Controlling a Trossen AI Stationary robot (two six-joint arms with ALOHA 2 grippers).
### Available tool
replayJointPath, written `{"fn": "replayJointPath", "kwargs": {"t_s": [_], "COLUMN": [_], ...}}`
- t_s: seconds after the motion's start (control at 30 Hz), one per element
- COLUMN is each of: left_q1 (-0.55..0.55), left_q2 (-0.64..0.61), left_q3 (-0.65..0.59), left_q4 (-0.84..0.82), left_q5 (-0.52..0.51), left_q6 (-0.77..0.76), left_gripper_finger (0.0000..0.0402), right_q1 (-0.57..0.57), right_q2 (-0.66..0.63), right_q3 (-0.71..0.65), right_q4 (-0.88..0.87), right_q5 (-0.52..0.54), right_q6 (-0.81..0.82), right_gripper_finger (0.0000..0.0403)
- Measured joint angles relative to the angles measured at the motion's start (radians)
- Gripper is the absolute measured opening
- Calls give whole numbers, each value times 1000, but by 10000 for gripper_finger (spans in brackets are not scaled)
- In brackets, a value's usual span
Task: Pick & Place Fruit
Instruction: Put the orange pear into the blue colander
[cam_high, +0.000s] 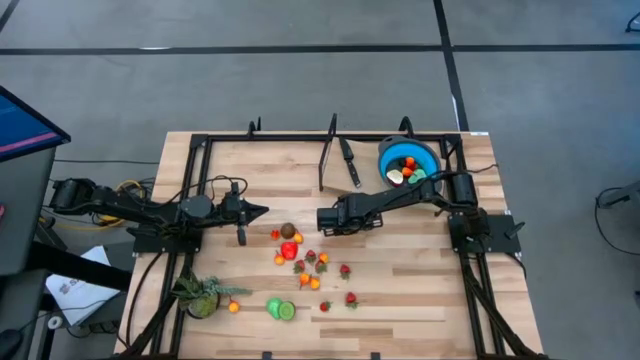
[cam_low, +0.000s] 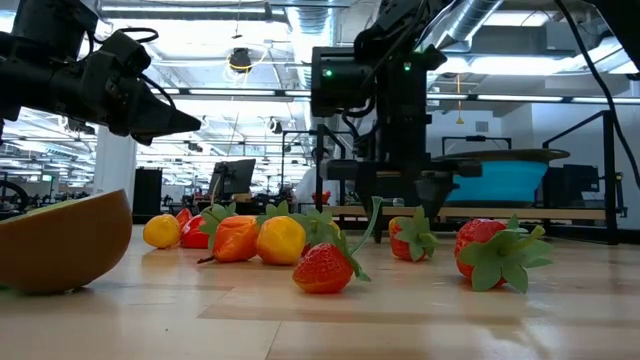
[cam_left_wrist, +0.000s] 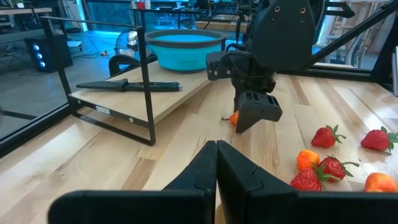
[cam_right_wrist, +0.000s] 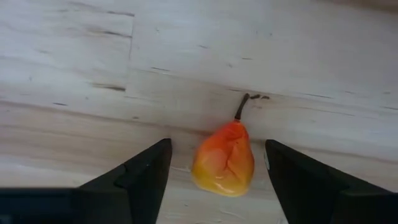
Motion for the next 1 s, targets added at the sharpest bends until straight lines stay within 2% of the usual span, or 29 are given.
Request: {"fn": "replayJointPath", "kwargs": {"t_s": [0.1,0.27,0.43,0.63,0.9,1.0], "left_q1": [0,0,0,0,0,0], "left_q2": [0,0,0,0,0,0], "left_q3": [0,0,0,0,0,0], "left_q4": [0,0,0,0,1,1], "left_q5": [0,0,0,0,0,0], "left_q6": [0,0,0,0,0,0], "left_gripper_finger": [1,1,1,1,1,1], "right_q1": [0,0,0,7,-4,-15], "right_q2": [0,1,1,5,4,3], "right_q3": [0,0,2,75,279,363], "right_q4": [6,8,-4,-122,-468,-591], "right_q5": [0,-1,-1,-5,2,43], "right_q6": [-1,-10,-73,-123,-263,-337], "right_gripper_finger": [219,143,84,76,77,78]}}
